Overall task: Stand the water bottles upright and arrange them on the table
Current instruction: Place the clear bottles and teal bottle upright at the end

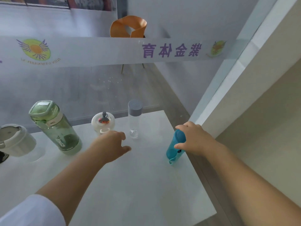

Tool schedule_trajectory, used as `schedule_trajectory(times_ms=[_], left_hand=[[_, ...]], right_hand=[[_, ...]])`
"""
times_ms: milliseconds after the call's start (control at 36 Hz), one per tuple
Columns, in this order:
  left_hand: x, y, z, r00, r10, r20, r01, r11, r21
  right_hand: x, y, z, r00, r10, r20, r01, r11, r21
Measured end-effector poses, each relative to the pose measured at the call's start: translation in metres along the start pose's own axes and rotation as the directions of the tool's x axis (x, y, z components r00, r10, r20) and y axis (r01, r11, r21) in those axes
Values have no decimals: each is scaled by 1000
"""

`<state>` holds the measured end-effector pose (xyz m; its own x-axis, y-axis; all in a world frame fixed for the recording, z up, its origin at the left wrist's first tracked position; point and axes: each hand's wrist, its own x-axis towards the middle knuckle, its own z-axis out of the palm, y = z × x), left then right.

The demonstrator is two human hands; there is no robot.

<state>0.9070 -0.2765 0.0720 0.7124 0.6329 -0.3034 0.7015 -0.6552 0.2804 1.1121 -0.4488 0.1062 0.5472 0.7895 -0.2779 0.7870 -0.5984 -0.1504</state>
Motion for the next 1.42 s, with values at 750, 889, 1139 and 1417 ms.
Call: schedule_trajectory(times_ms=[750, 889, 1139, 1417], left_hand=[[36, 45, 26, 981, -193, -28, 192, 980, -45], [37, 41, 27, 974, -228, -15, 227, 973, -50], [37, 37, 24, 959, -282, -13, 281, 959, -24], [40, 40, 16, 953, -302, -30, 301, 953, -34]], right_hand=[[79, 23, -7, 965, -252, 66, 249, 967, 59], [106, 14, -10, 955, -296, 35, 294, 955, 44], [139, 5, -18, 952, -302, 40, 302, 953, 16], [153, 4, -18, 952, -299, 66, 299, 954, 10]])
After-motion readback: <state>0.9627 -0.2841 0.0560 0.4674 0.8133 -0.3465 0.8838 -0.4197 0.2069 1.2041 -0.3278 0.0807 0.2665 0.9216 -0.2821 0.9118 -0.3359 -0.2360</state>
